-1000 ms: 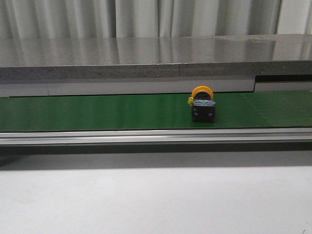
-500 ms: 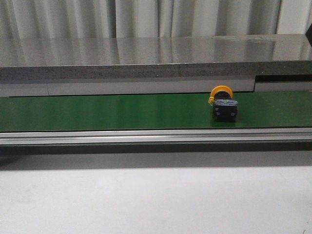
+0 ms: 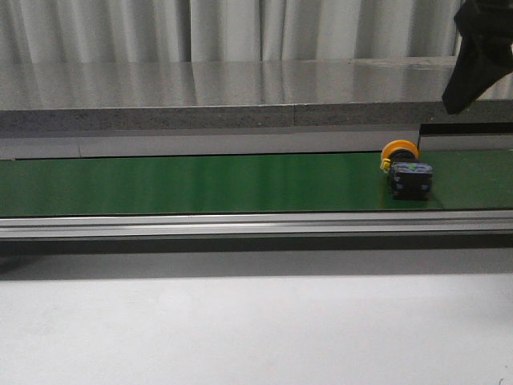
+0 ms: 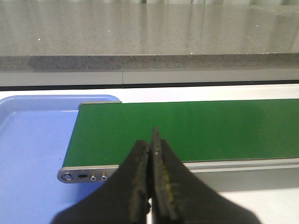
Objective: Move button from left to right
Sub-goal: 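Lower the right gripper and grasp the button at the belt's end, then lift the button off the belt and lower it into the green tray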
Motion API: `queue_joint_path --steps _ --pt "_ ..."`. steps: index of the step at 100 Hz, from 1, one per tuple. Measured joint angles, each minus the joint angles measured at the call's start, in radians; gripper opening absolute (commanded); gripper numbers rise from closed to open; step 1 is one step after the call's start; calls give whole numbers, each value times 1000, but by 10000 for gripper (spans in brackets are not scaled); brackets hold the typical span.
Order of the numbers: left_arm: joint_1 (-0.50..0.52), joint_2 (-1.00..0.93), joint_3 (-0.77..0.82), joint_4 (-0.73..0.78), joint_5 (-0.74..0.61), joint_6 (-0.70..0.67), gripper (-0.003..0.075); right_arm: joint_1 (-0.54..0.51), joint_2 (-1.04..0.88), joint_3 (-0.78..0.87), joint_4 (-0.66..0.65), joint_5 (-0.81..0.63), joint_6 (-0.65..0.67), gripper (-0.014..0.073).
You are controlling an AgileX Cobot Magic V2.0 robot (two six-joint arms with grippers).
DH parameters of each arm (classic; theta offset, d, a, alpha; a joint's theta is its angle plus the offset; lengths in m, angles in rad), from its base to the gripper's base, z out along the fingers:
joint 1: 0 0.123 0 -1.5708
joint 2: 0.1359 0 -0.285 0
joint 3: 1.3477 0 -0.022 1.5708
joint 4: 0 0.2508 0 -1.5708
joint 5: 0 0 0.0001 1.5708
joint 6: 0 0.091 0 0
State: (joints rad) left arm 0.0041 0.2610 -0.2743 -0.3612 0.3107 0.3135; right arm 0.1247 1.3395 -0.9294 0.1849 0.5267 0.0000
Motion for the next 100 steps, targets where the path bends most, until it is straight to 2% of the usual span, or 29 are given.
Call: queue_joint_path --steps 63,70,87,92,100 --pt "0 0 0 0 0 0 -19 0 253 -43 -61 -80 0 615" --pt "0 0 0 0 0 0 -19 0 271 -43 -69 -87 0 552" --pt "0 0 0 0 0 0 -19 0 279 -43 -74 -91 0 235" --pt "0 0 0 0 0 0 -19 0 279 -46 -76 -91 0 198" --pt "0 0 0 0 0 0 -19 0 279 -46 -76 -91 0 195"
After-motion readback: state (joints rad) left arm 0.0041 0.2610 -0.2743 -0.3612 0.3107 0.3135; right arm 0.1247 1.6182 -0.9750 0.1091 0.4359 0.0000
